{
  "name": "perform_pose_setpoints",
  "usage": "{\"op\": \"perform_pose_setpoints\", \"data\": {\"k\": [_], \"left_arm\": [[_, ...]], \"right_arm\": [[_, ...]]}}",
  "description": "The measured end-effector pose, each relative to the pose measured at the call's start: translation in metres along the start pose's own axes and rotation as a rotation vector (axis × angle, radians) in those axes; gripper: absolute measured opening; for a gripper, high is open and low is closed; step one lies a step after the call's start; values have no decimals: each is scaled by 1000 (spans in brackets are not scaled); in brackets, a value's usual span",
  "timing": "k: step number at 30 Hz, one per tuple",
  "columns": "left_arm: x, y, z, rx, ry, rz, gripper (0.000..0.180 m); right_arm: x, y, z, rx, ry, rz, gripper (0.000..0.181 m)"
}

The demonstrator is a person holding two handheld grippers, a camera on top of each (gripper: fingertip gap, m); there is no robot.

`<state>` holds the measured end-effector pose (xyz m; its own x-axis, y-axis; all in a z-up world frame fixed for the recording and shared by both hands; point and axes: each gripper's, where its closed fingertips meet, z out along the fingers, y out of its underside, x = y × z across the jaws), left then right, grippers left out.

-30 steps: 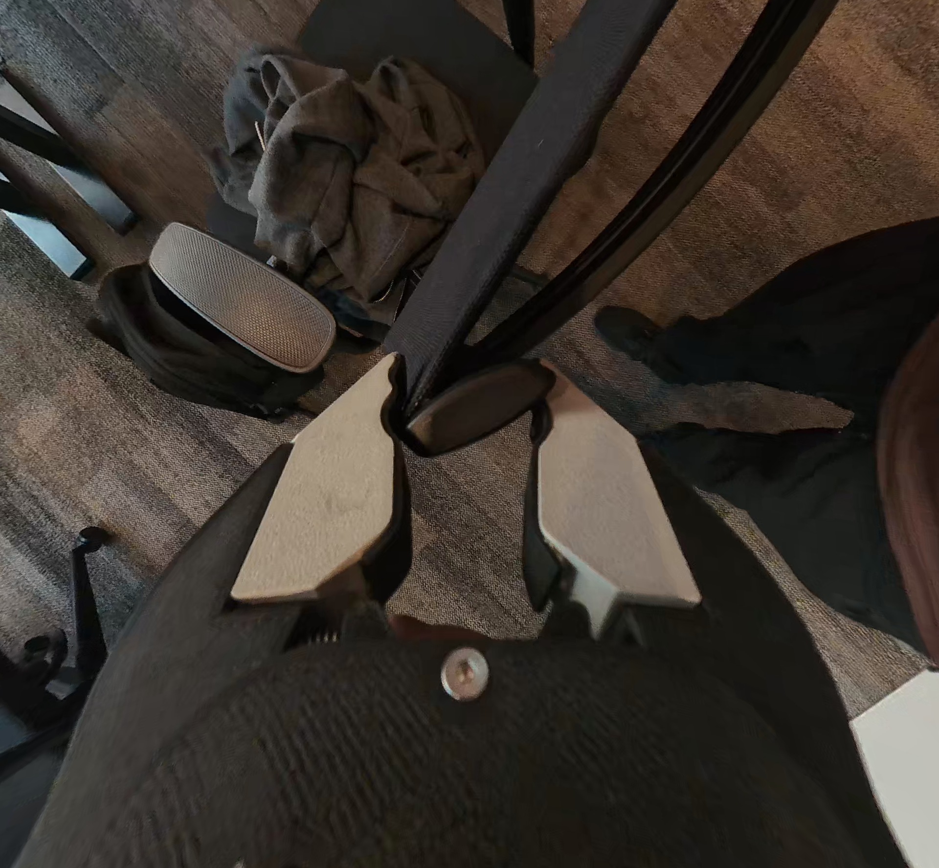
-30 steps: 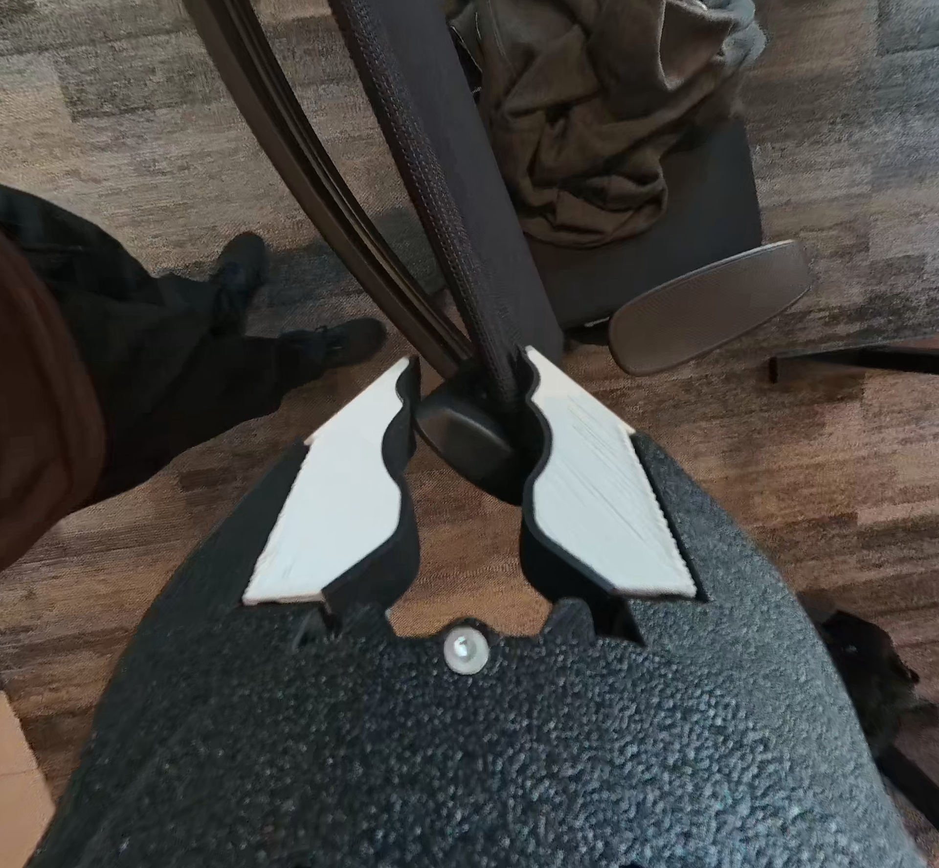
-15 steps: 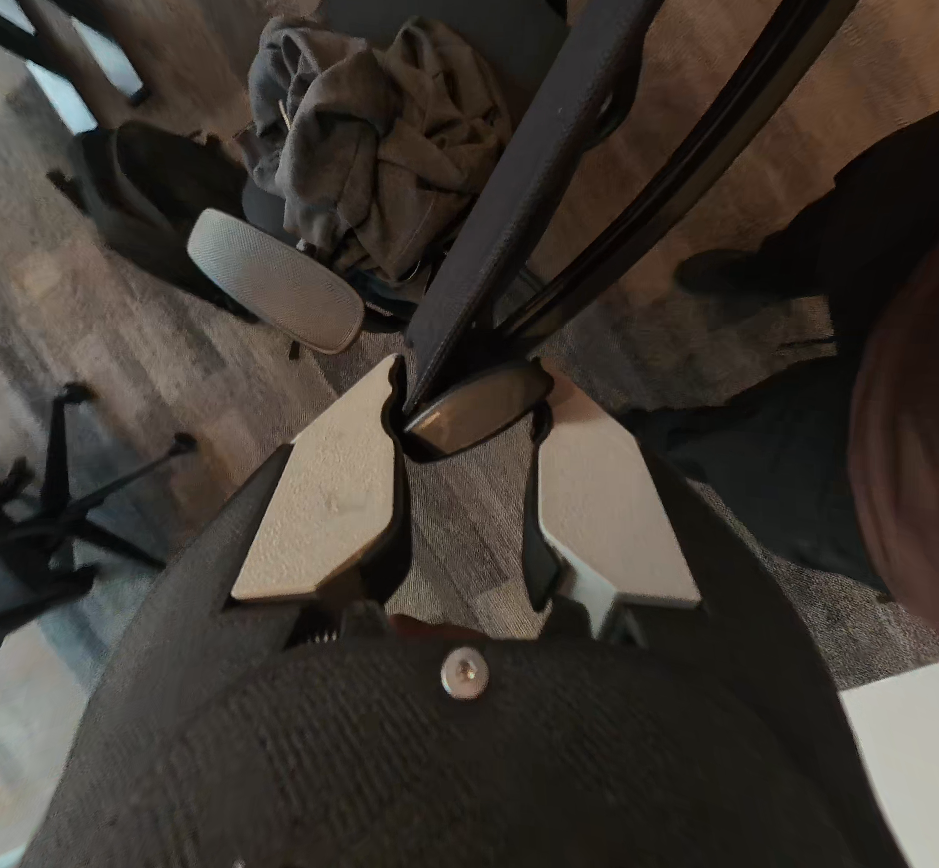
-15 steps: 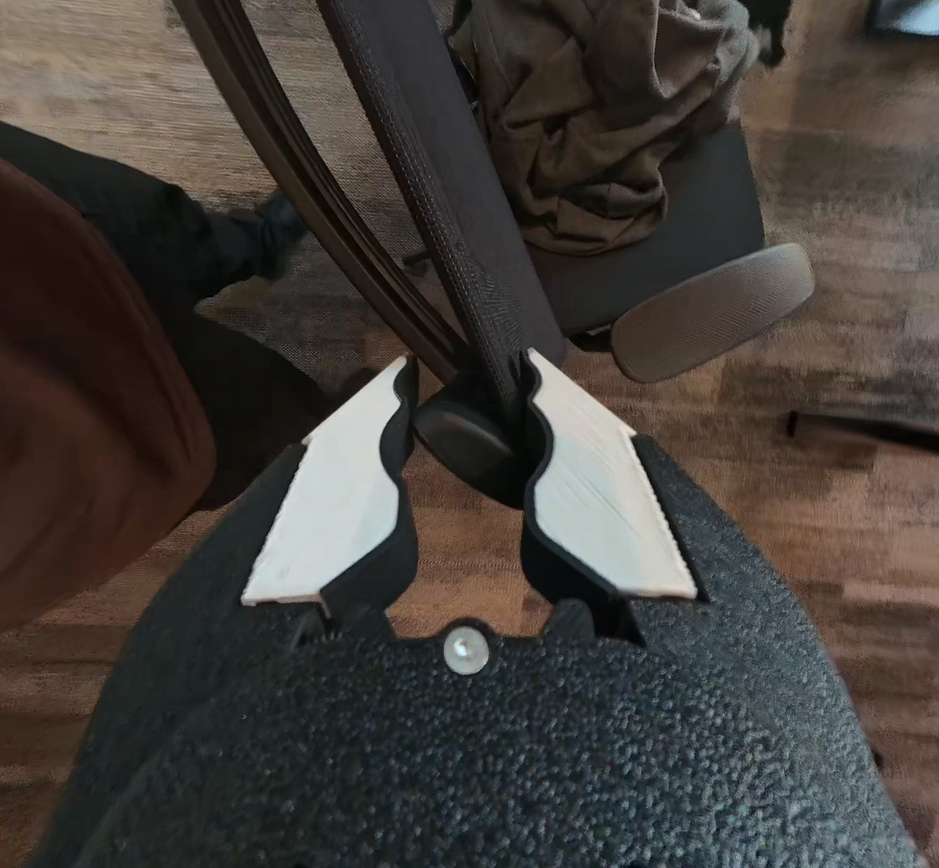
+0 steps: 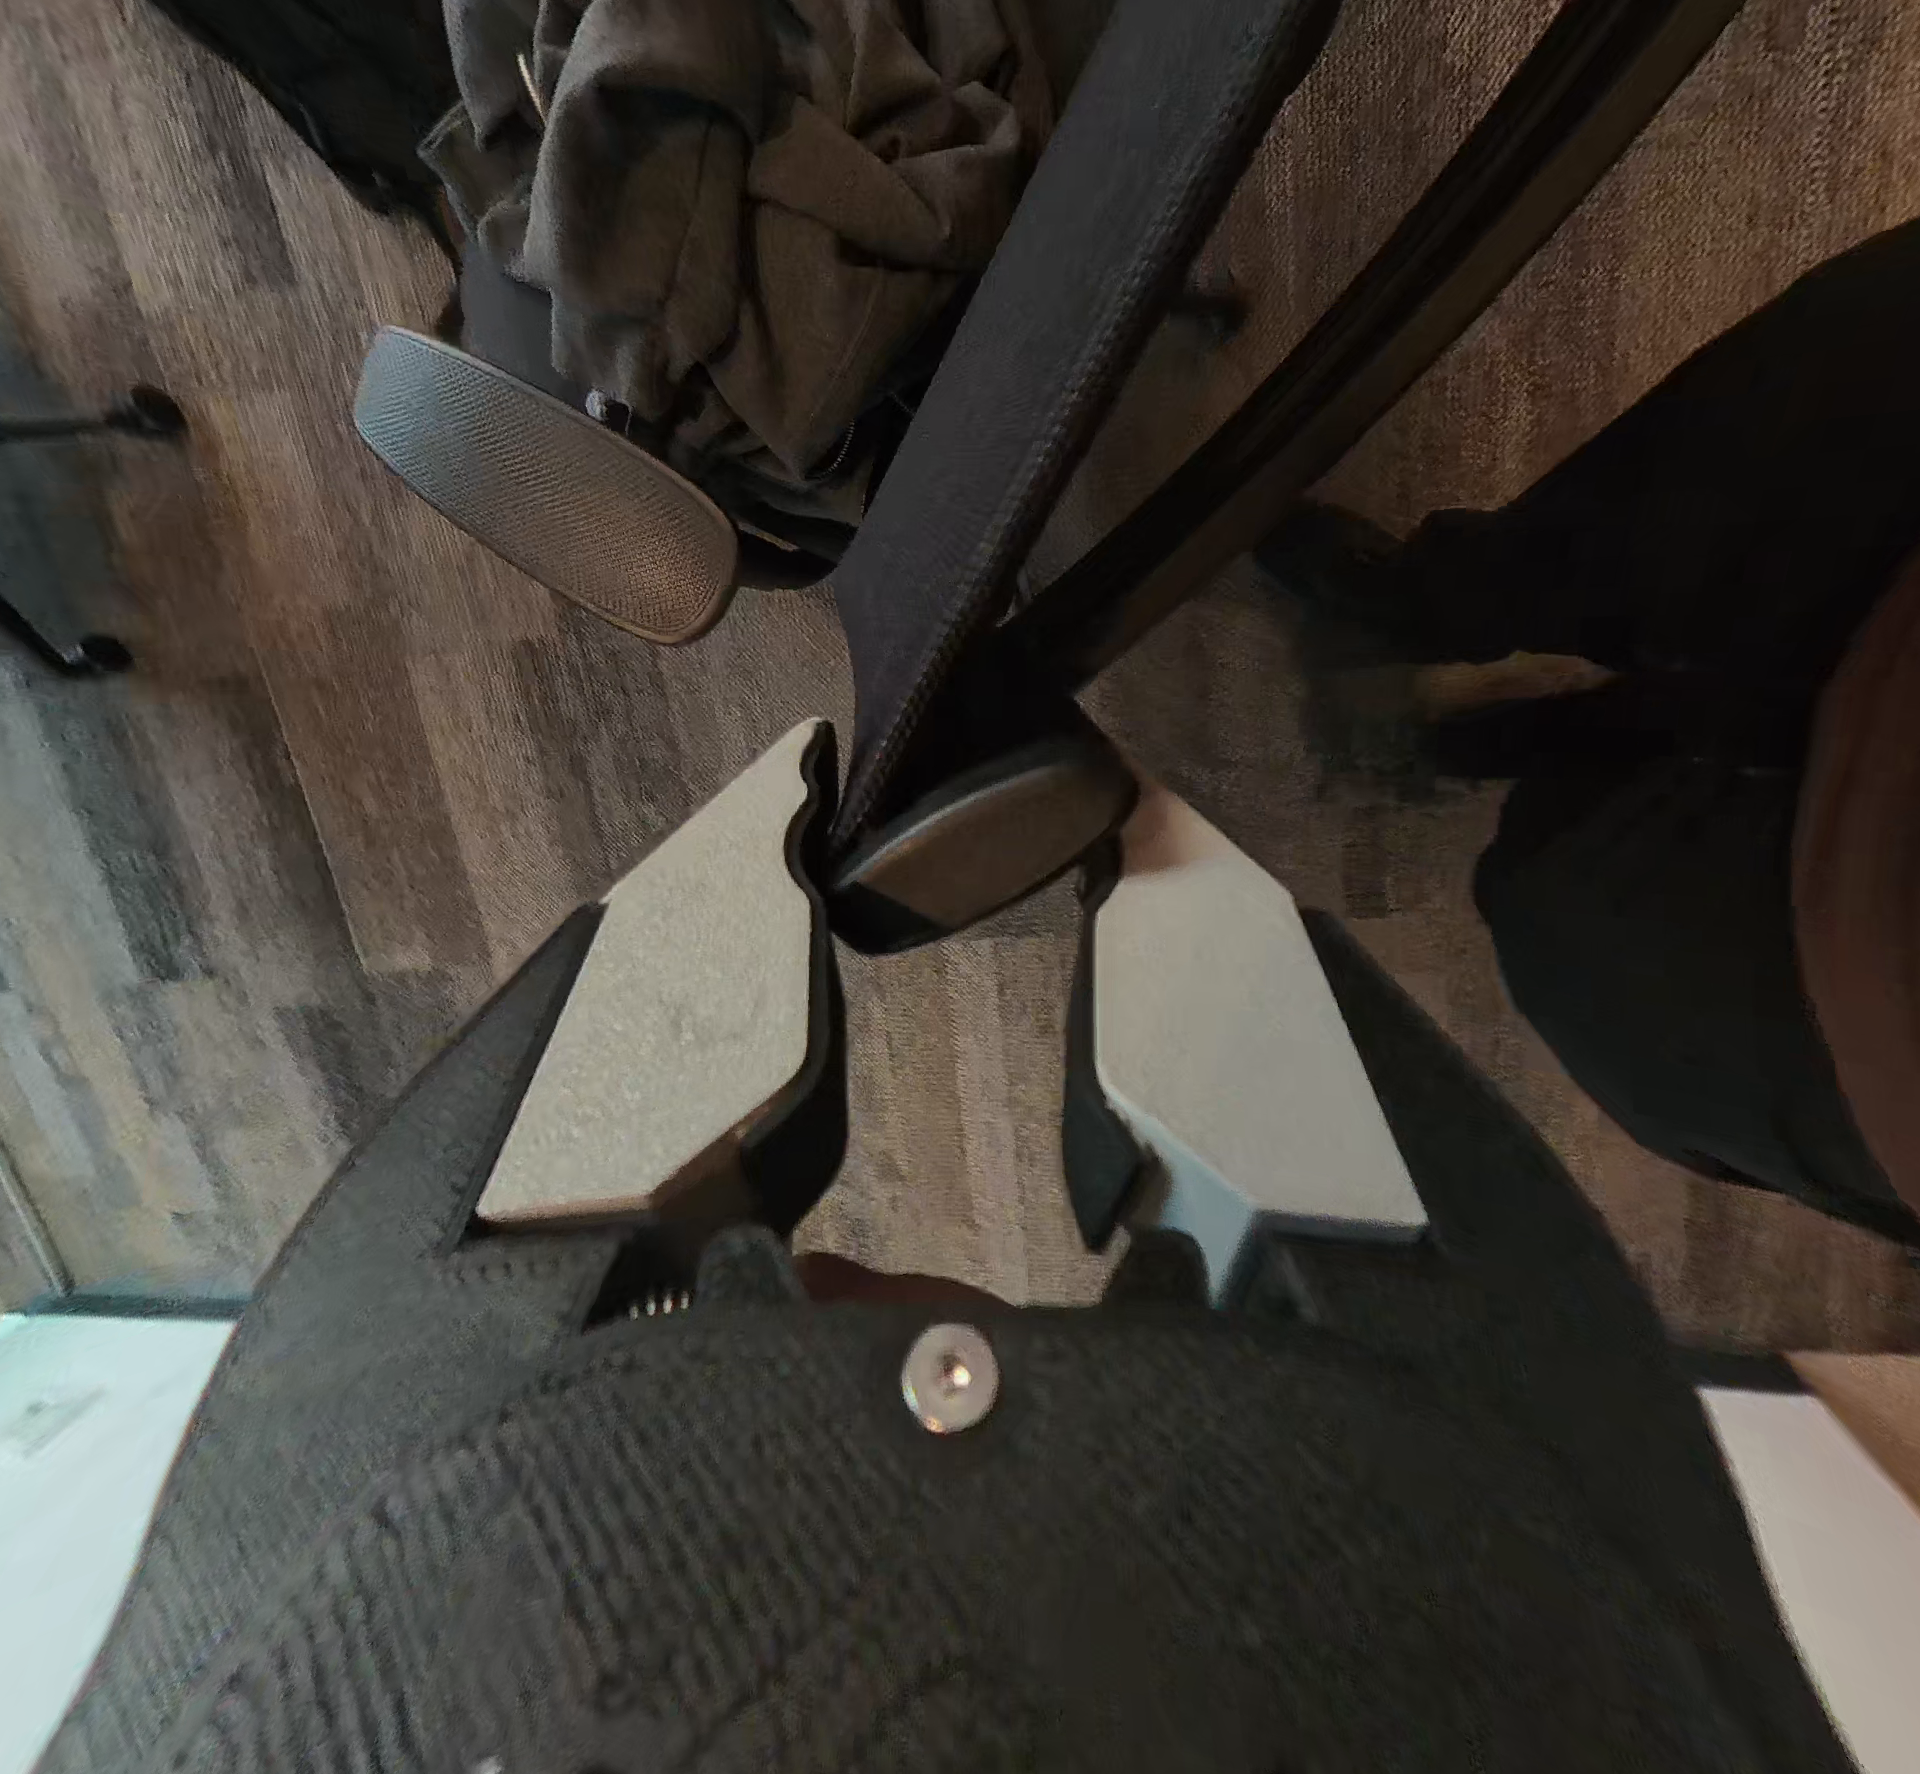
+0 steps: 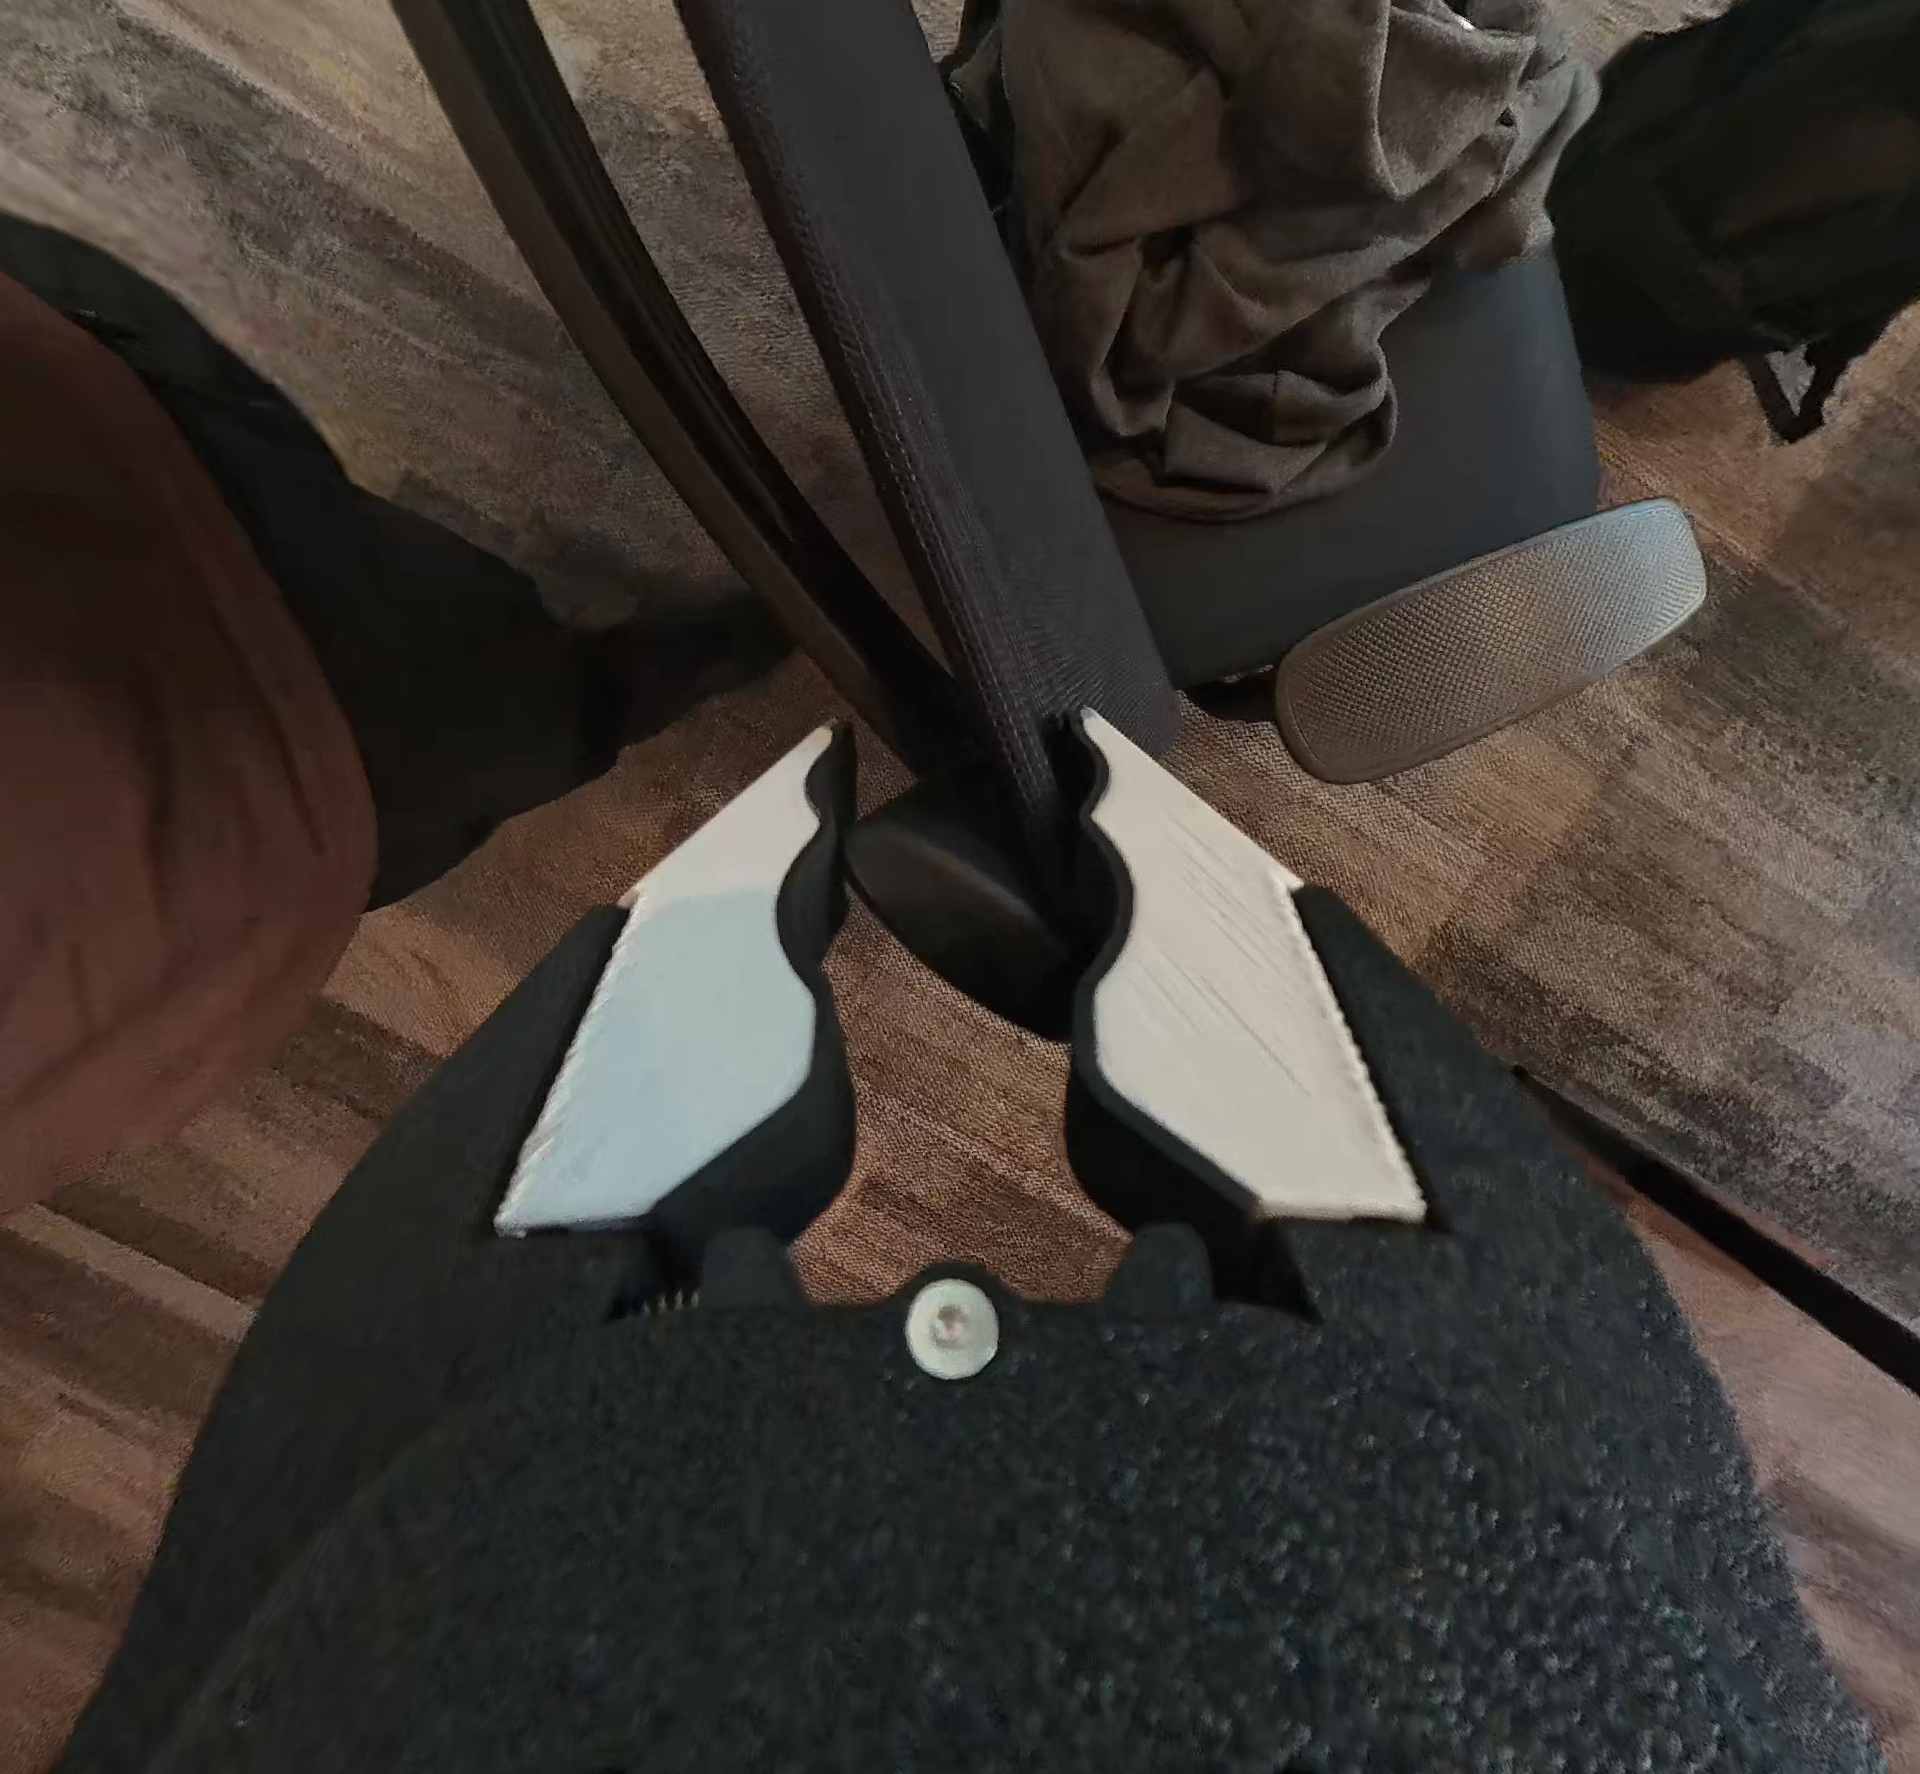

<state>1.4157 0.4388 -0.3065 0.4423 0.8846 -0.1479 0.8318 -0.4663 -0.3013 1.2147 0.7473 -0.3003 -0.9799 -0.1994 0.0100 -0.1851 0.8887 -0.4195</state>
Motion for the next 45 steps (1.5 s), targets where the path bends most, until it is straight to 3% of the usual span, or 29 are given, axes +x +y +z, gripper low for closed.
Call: {"op": "perform_pose_setpoints", "data": {"k": [18,32,40,45], "left_arm": [[309,125,-86,-48,-100,-309,44],[612,190,-155,-145,-200,-605,47],[788,200,-186,-168,-188,-607,46],[881,214,-205,-179,-308,-587,51]], "right_arm": [[-195,81,-37,-57,-131,-310,40],[-394,198,-95,12,-233,-595,37],[-500,291,-139,-37,-273,-674,37],[-572,351,-167,-71,-252,-667,38]]}}
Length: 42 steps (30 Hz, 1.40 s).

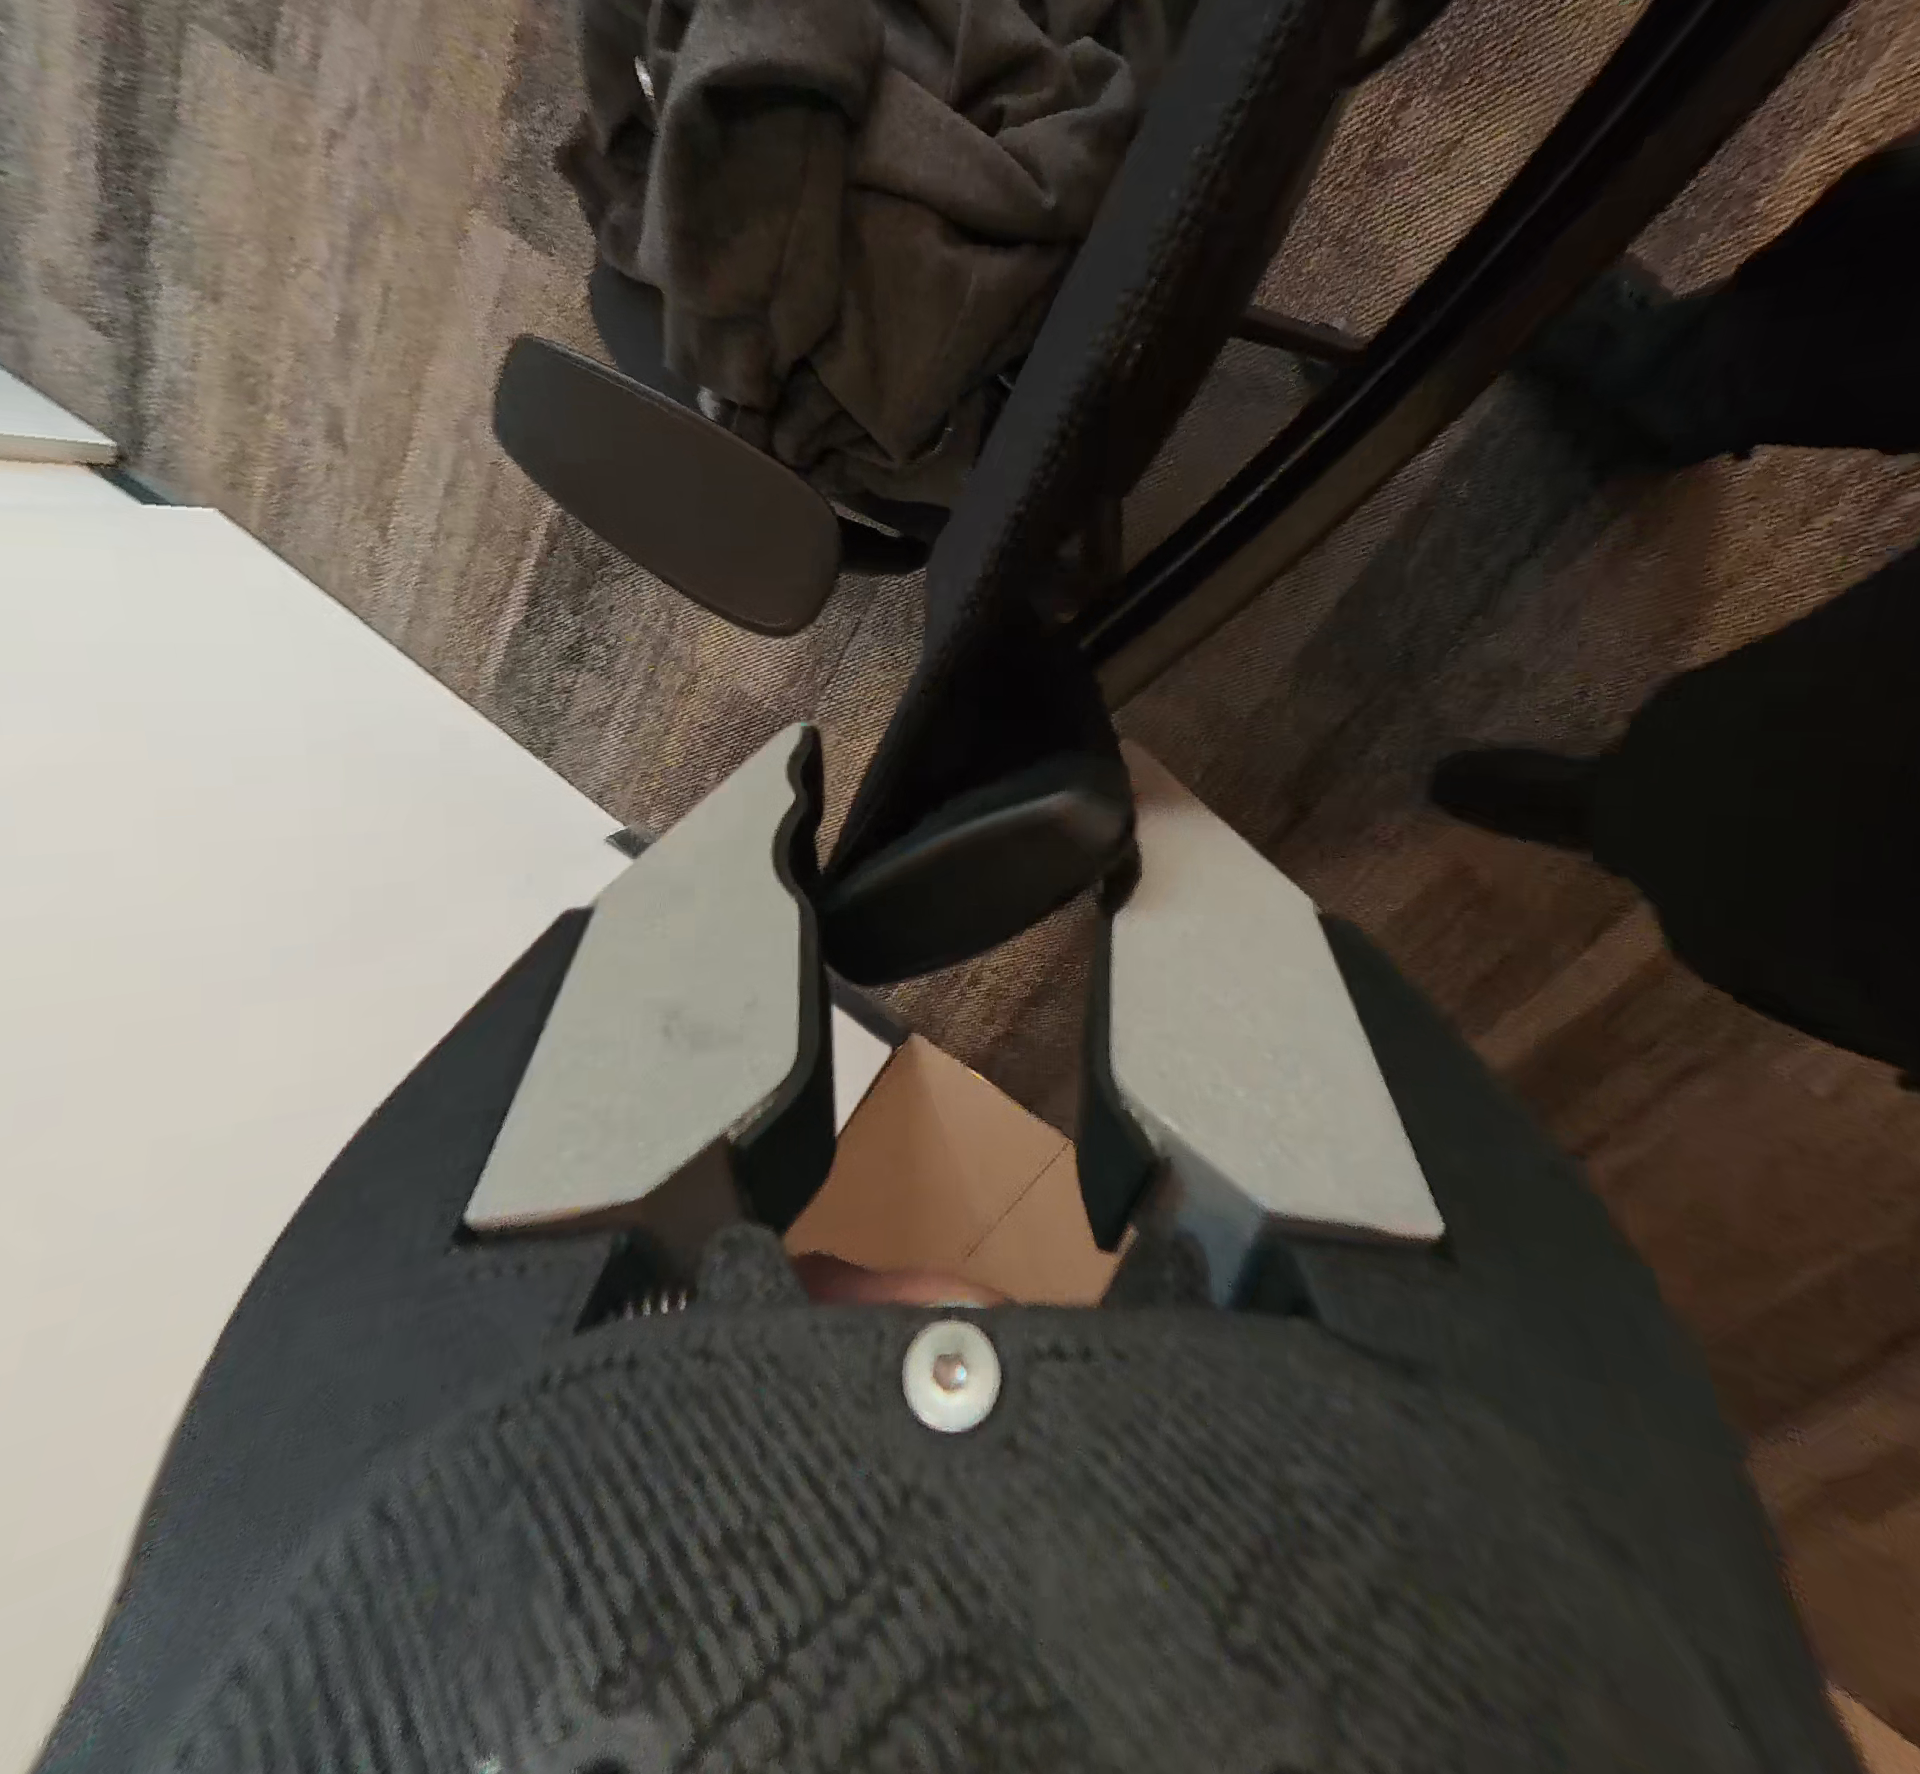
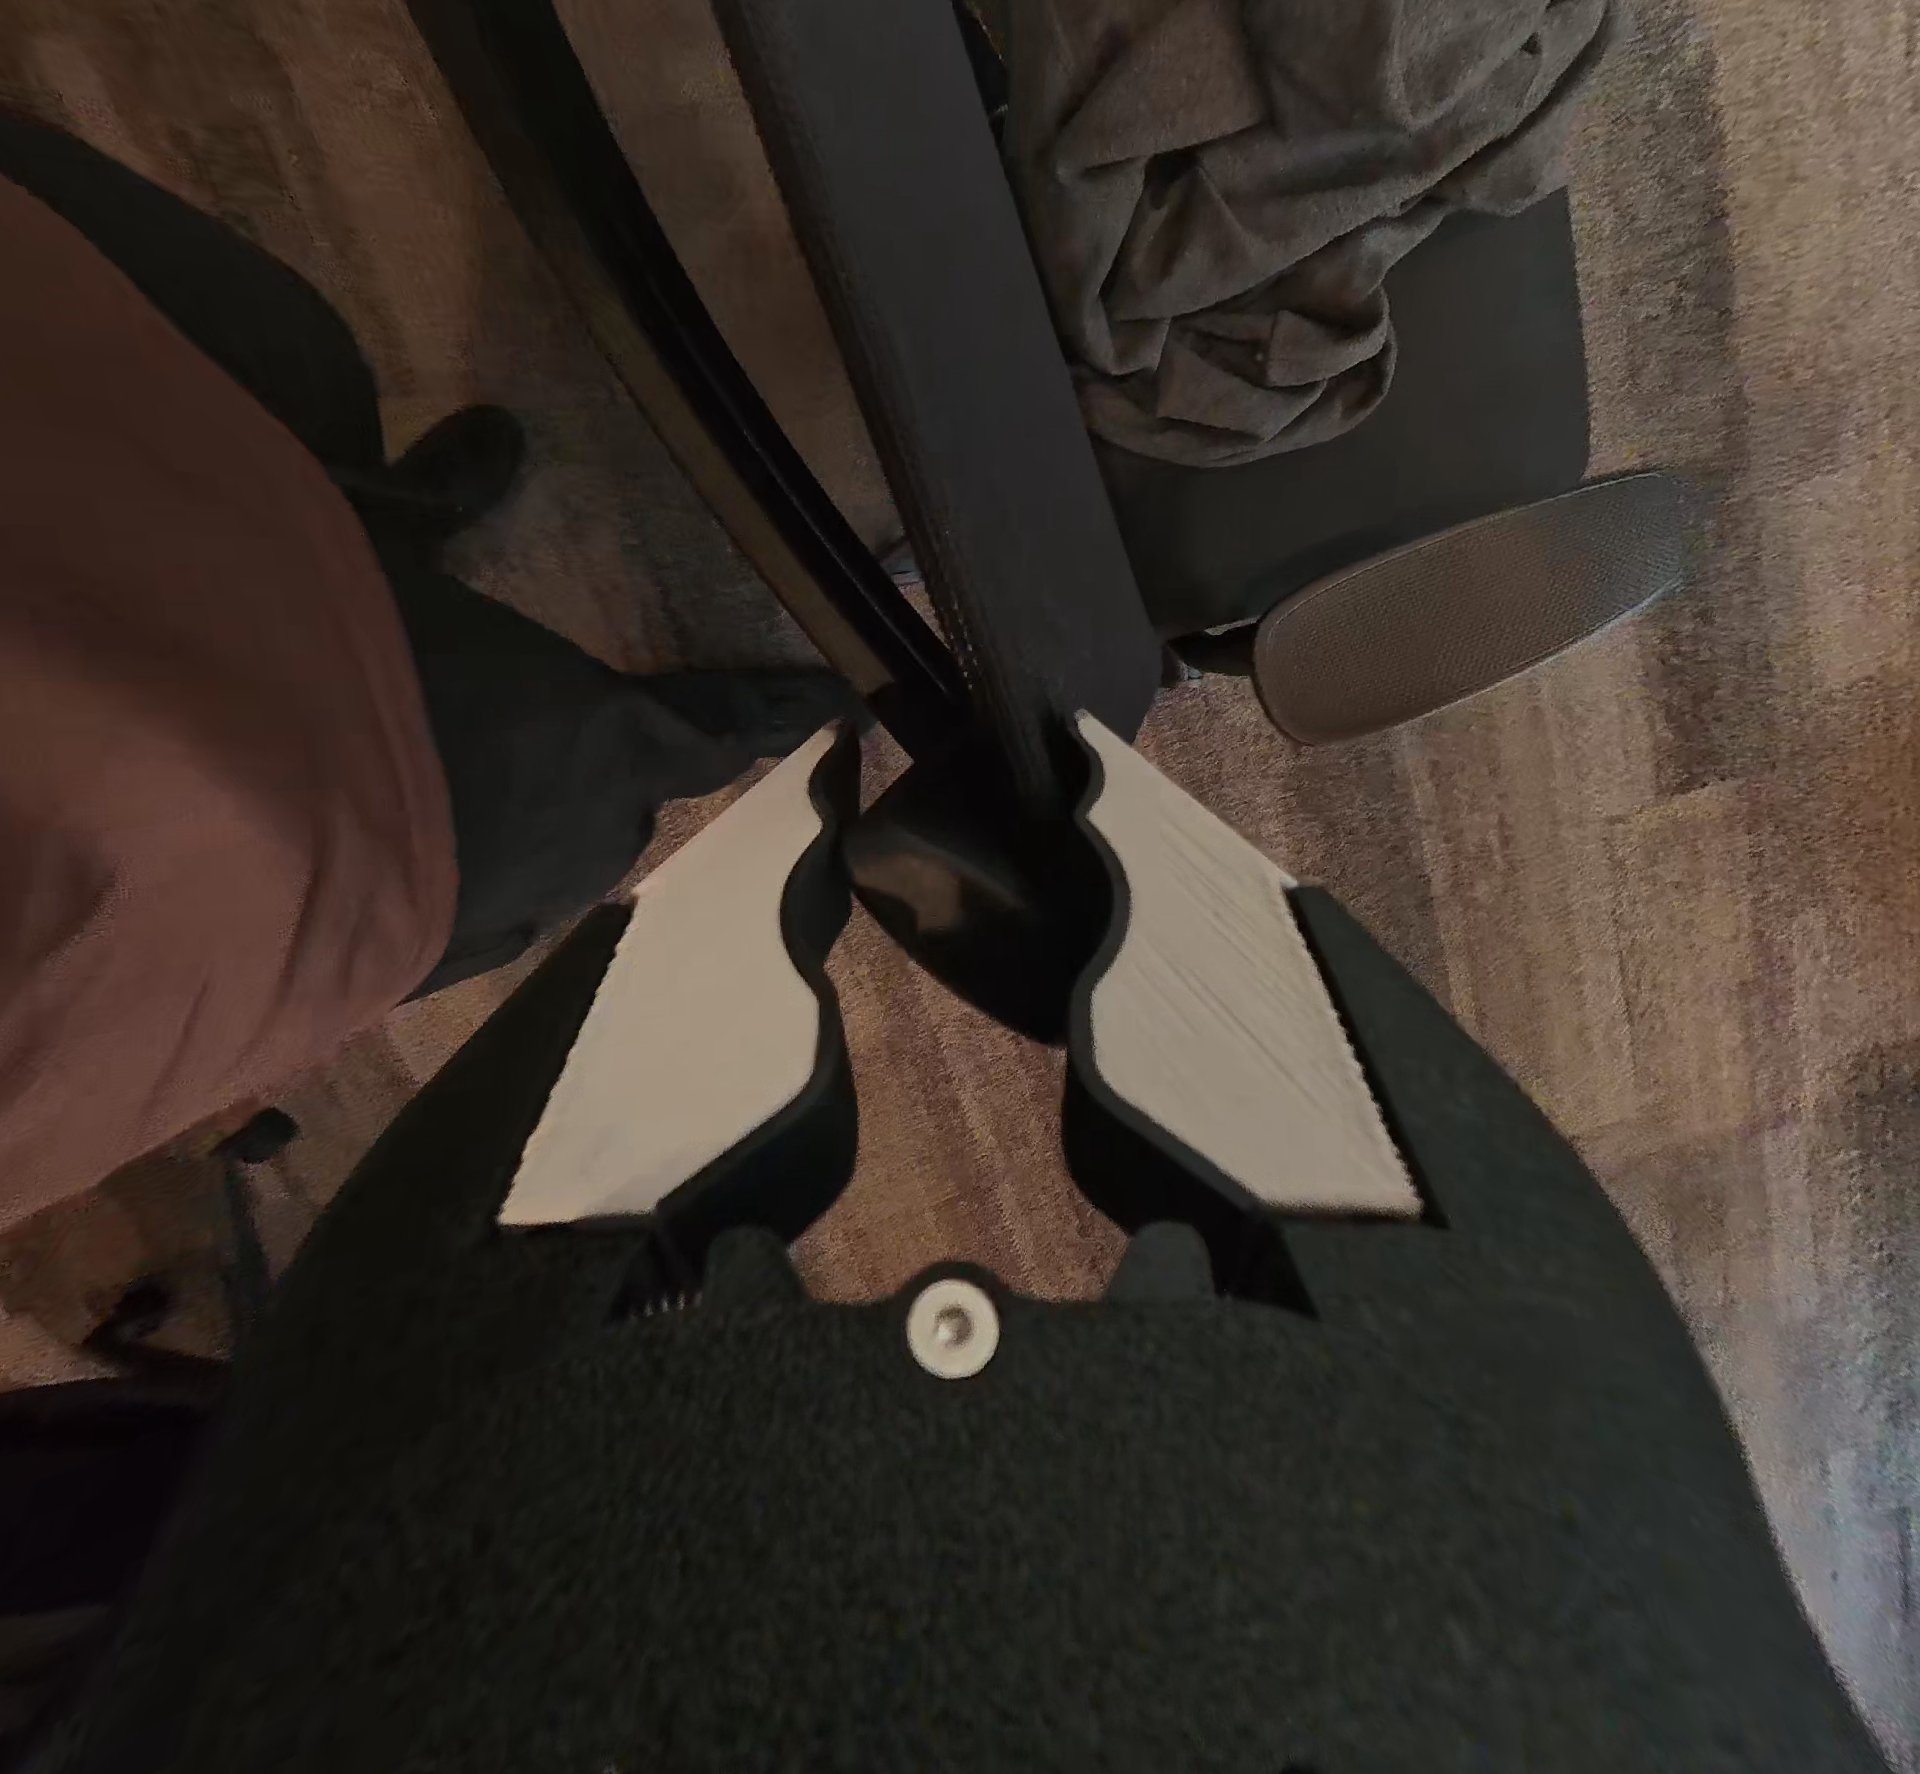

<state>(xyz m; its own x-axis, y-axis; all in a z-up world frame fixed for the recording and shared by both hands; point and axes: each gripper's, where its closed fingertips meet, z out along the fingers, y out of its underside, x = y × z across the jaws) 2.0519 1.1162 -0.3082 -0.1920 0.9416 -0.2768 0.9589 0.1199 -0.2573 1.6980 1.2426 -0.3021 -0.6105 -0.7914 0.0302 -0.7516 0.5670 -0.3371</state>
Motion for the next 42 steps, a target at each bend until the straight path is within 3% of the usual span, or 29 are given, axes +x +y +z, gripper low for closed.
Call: {"op": "perform_pose_setpoints", "data": {"k": [9,18,30,42], "left_arm": [[61,96,-50,107,6,135,53],[55,115,-56,112,62,175,53],[-44,39,-6,64,89,191,52],[-188,-77,74,-98,52,-16,52]], "right_arm": [[-153,-14,-1,-38,65,133,39],[-177,-26,7,-78,91,199,39],[-35,-49,16,-41,35,99,36],[206,-78,37,-27,-46,-55,34]]}}
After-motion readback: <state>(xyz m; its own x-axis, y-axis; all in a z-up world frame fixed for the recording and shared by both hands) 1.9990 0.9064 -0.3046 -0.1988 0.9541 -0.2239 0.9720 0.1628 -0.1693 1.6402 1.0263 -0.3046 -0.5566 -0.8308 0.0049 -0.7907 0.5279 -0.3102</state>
